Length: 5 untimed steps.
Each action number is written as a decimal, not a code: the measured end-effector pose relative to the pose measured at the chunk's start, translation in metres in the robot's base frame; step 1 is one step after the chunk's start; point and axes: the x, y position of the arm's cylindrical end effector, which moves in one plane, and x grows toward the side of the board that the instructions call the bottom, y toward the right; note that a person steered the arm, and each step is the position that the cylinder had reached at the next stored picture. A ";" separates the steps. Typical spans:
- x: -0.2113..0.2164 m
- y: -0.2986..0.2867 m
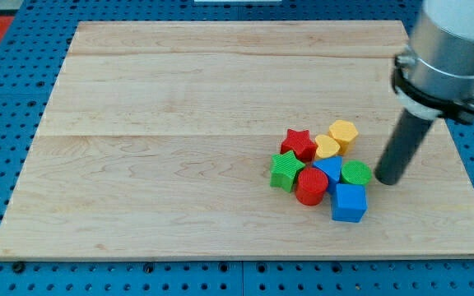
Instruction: Place the yellow hexagon green circle parallel to each other
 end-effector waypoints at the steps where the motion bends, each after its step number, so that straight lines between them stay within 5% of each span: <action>1: 0.040 0.005; 2: 0.047 -0.062; 5: -0.087 -0.053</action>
